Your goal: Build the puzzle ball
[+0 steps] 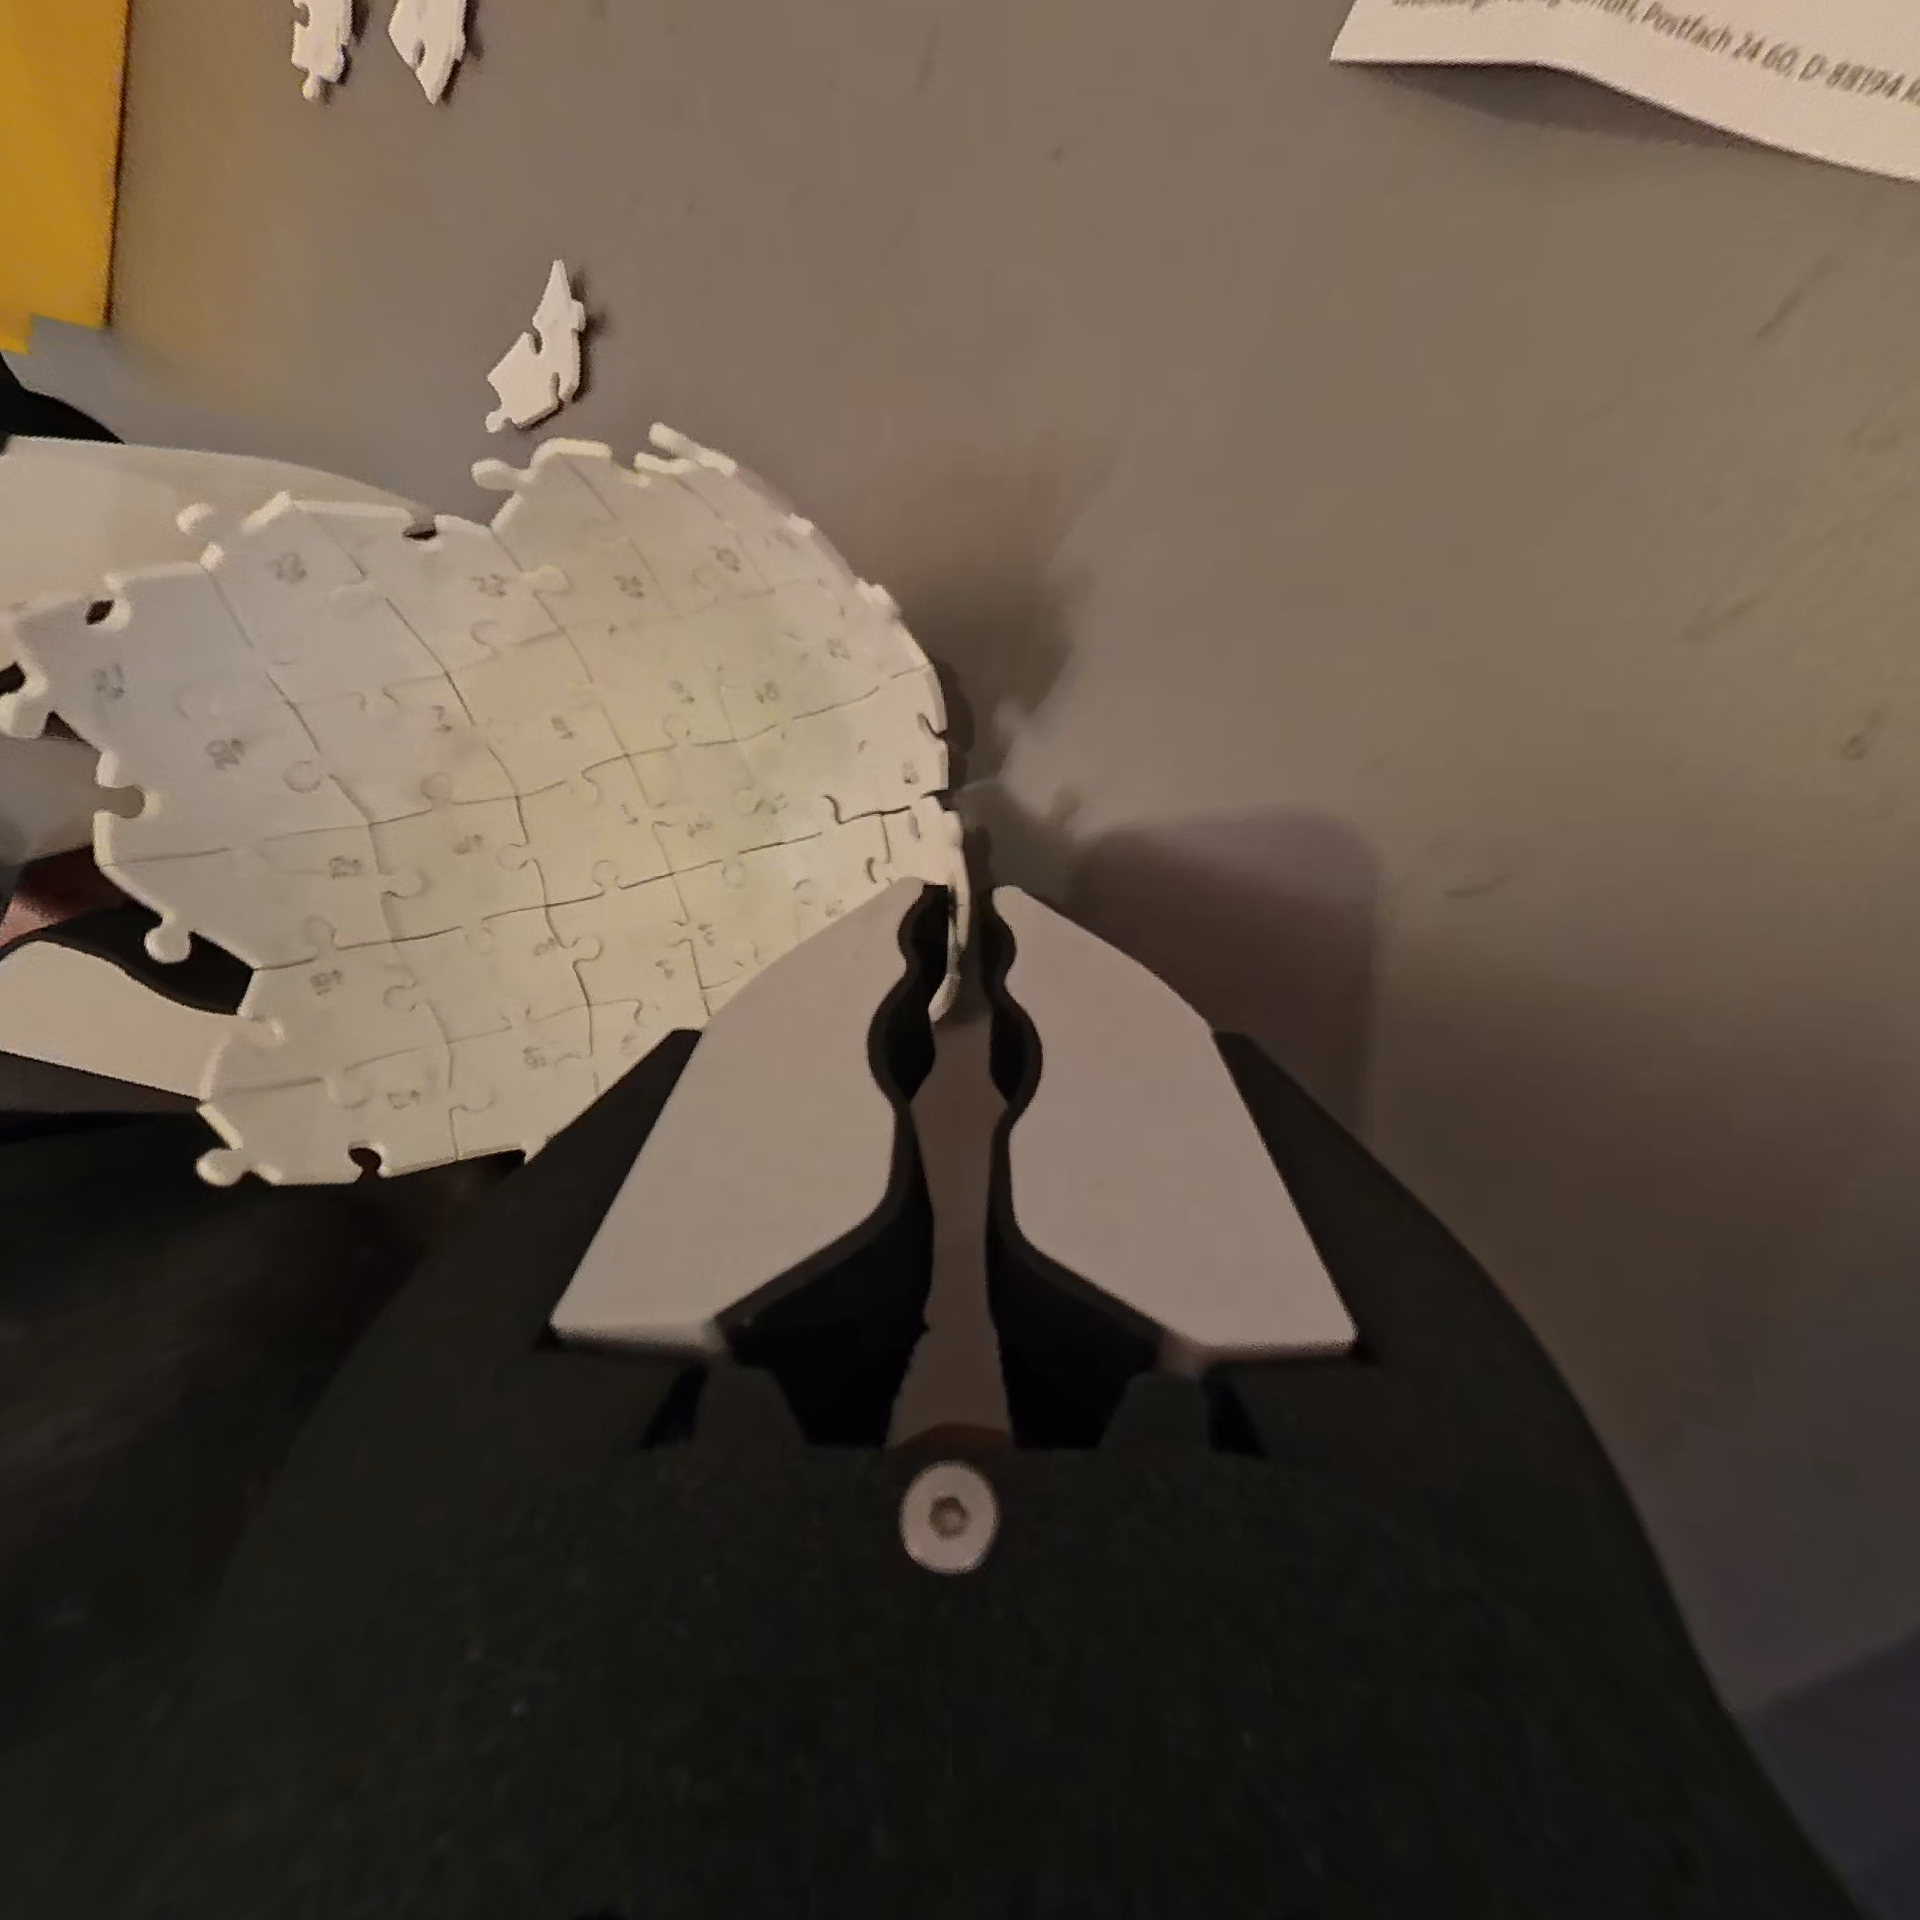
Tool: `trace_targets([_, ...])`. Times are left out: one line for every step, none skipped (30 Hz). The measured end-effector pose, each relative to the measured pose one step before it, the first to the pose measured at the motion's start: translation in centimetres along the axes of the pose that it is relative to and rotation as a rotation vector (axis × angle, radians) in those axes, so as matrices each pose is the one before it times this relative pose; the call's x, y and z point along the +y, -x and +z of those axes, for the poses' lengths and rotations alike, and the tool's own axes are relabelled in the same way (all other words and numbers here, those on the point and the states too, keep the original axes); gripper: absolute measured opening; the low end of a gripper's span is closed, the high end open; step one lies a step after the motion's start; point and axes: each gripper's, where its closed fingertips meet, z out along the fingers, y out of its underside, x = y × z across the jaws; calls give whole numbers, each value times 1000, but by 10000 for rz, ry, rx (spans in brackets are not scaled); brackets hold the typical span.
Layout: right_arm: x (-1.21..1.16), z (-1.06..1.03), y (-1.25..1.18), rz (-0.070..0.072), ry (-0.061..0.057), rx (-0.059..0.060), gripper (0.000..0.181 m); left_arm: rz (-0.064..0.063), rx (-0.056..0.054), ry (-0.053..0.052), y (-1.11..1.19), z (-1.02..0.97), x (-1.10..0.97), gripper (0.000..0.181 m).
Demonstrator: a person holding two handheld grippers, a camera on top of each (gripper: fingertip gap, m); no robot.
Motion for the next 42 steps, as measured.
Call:
trace_targets([32, 45, -19, 5, 16, -55, 4, 9, 41, -17, -45, -7, -179, 97])
trace_targets([34, 29, -80, 31, 14, -22, 4, -3, 67, -43, -52, -30, -280, 97])
trace_targets([45, 40, -86, 33, 34, -23, 4, -11, 20, -64, 27, -46, -317, 96])
trace_targets([-5, 42, -79, 21, 0, -32, 4, -13, -14, -32, 76, -37, -288, 96])
trace_targets([-2, 56, -63, 30, 0, -38, 4, -14, 9, 0, 56, 12, -227, 96])
trace_targets([5, 51, -78, 6, 16, -25, 5, -6, 21, 17, 31, 32, -182, 96])
trace_targets([11, 50, -79, -15, 23, -19, 5, 4, 0, 1, 45, 46, -180, 97])
trace_targets([-13, 57, -59, -32, 10, -22, 5, 7, -1, -7, 62, 38, -164, 97])
trace_targets([-40, 56, -56, -59, 11, -11, 6, 12, 3, 9, 49, 38, -127, 97])
trace_targets([-65, 76, -63, -103, -3, 3, 6, 6, -8, 24, 78, 41, -79, 97])
trace_targets([-27, 106, -123, -123, 17, 60, 8, 1, 10, 35, 68, 49, -50, 97])
trace_targets([-41, 109, -66, -163, 40, 10, 9, 3, 29, 32, 35, 55, -32, 97])
trace_targets([-140, 83, 42, -174, -33, -53, 9, 3, 26, 35, 49, 60, -8, 97])
trace_targets([-128, 51, -11, -109, -25, -30, 9, -24, 18, 33, 69, 64, -10, 97])
trace_targets([-150, 12, -55, -110, -22, -7, 9, -43, 44, 47, 60, 71, 22, 96])
trace_targets([-151, -7, -115, -198, -23, 52, 9, -31, 49, 62, 42, 71, 41, 96])
trace_targets([-169, -30, -144, -177, -56, 77, 9, -19, 10, 31, 73, 67, 21, 96])
trace_targets([-142, -40, -124, -124, -50, 65, 10, -6, 5, 30, 61, 52, 5, 96])
trace_targets([-119, -65, -123, -128, -36, 60, 10, 0, -1, 44, 73, 49, 29, 95])
trace_targets([-180, -77, -35, -192, -83, 25, 11, -11, -6, 32, 75, 22, 5, 95])
trace_targets([-189, -104, 26, -222, -105, 0, 11, -19, 22, 14, 43, 29, -25, 95])
trace_targets([-212, -128, -33, -195, -113, 36, 11, -28, 41, 2, 16, 2, -50, 94])
trace_targets([-207, -151, -48, -167, -112, 57, 12, -34, 31, 10, 32, 11, -53, 93])
trace_targets([-227, -186, -104, -163, -136, 84, 13, -17, 14, 5, 46, 13, -45, 93])
trace_targets([-202, -196, -108, -98, -144, 67, 13, 4, 9, 13, 45, 40, -27, 93])
trace_targets([-75, -161, -82, -15, -77, 9, 13, 11, 15, 35, 30, 65, 32, 93])
trace_targets([52, -121, -40, 62, 10, -58, 12, 6, 21, 16, 10, 62, 36, 94])
trace_targets([100, -97, -89, 109, 31, -45, 12, 3, 12, 5, 2, 54, 50, 94])
trace_targets([119, -88, -116, 82, 31, -11, 12, 1, -8, 8, 27, 58, 74, 94])
trace_targets([103, -128, -151, 20, 35, 50, 12, -8, -9, 13, 12, 61, 89, 94])
trace_targets([13, -191, -141, -35, -27, 84, 13, -9, 1, 10, -21, 54, 107, 94])
trace_targets([-42, -252, -82, -28, -63, 62, 13, -11, -3, -5, -26, 50, 73, 94])
trace_targets([-71, -294, -21, 6, -60, 42, 13, -18, 2, -10, -66, 43, 74, 94])
trace_targets([-79, -311, 5, 7, -73, 46, 15, -20, 3, -22, -69, 59, 52, 94])
trace_targets([-54, -334, -12, -22, -49, 84, 16, -20, 9, -6, -89, 68, 80, 94])
trace_targets([-41, -383, -31, -35, -44, 125, 18, -22, 15, 8, -110, 85, 114, 94])
trace_targets([-35, -393, 92, -29, -55, 79, 20, -31, 17, 8, -108, 85, 128, 94])
trace_targets([-8, -430, 185, -33, -52, 54, 21, -45, 16, 16, -126, 93, 154, 94])
trace_targets([3, -486, 153, -9, -81, 109, 23, -45, 16, 4, -142, 72, 152, 94])
trace_targets([10, -507, 160, -10, -136, 138, 24, -46, 10, -7, -150, 35, 153, 93])
trace_targets([37, -502, 100, 6, -173, 175, 26, -59, 9, 2, -137, 30, 178, 93])
trace_targets([81, -444, 70, 29, -173, 184, 27, -52, 4, -12, -110, -1, 159, 93])
